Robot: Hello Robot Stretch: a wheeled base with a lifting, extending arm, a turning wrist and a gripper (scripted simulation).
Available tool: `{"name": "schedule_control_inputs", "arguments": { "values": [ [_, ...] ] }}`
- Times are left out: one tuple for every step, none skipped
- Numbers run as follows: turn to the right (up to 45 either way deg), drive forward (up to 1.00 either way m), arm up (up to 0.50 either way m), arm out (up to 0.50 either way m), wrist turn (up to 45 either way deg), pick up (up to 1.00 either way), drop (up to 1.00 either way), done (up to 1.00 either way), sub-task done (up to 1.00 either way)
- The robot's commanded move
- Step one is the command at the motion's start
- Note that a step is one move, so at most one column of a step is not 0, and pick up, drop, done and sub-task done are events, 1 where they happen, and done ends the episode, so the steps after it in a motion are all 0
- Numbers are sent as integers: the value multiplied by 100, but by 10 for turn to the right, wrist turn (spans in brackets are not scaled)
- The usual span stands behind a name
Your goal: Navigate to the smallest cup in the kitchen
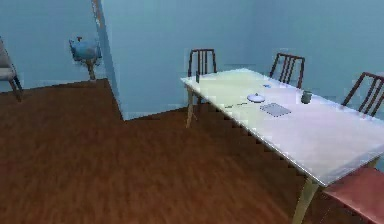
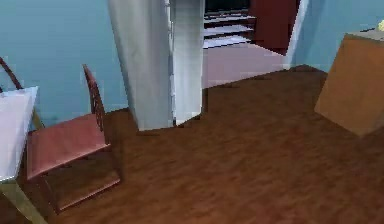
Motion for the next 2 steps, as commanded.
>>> {"name": "schedule_control_inputs", "arguments": {
  "values": [
    [0,70,0,0,0,0,0,0,0],
    [450,0,0,0,0,0,0,0,0]
  ]
}}
